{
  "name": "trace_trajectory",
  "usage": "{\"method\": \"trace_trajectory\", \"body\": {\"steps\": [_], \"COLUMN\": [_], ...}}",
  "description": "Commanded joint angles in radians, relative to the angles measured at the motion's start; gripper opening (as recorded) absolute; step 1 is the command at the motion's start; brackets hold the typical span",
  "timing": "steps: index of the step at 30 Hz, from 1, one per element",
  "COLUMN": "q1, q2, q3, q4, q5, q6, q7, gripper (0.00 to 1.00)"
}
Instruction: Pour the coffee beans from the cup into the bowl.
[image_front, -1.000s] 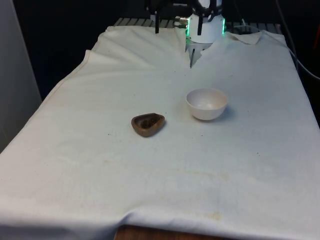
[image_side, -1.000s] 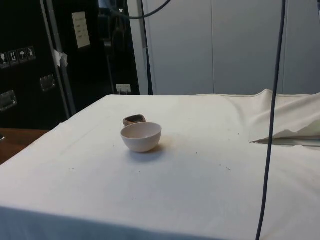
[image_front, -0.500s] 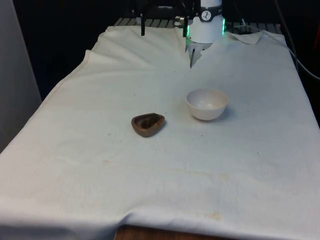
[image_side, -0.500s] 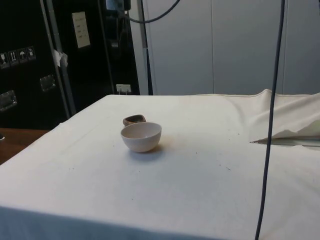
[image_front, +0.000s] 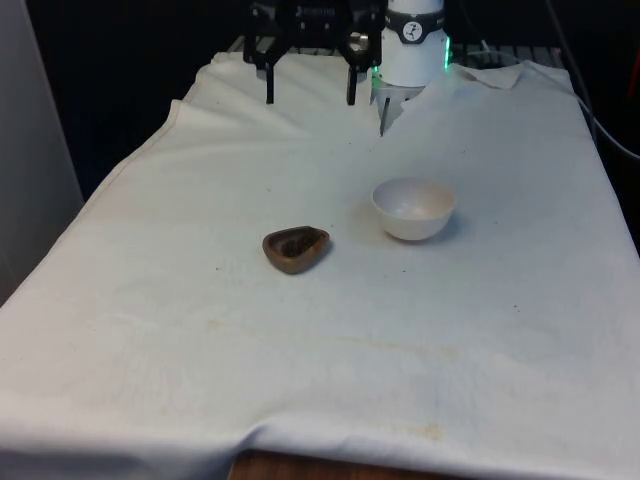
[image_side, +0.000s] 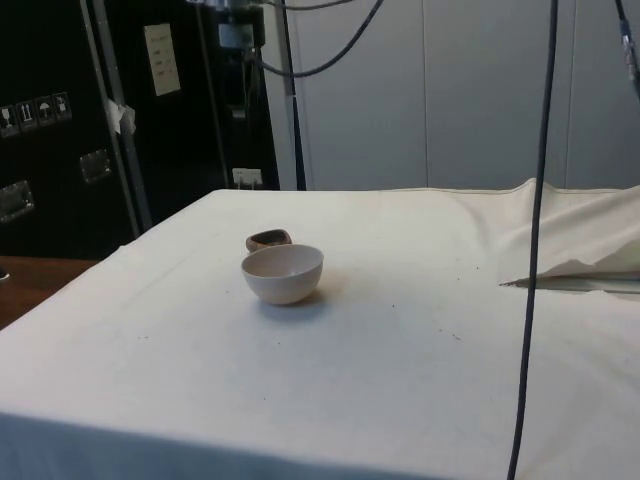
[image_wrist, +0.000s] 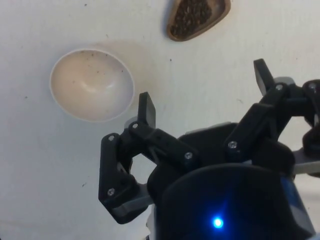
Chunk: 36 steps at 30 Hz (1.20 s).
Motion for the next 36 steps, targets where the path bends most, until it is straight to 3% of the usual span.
{"method": "trace_trajectory", "body": {"steps": [1,15,16,33,34,36], "q1": [-0.005,-0.009,-0.005,-0.013,-0.009,-0.016], "q2": [0.014,0.126,0.115,0.222,0.216,0.239], "q3": [0.003,-0.007,-0.010,-0.023,-0.026,-0.023], "q4": [0.007,0.067,0.062,0.075,0.073,0.076], "q5": [0.007,0.003,0.000,0.000,-0.001,0.001], "q6": [0.006,0.028,0.017,0.113,0.103,0.128], "q7": [-0.017,-0.112,-0.099,-0.228,-0.220,-0.250], "gripper": [1.00,1.00,1.00,1.00,1.00,1.00]}}
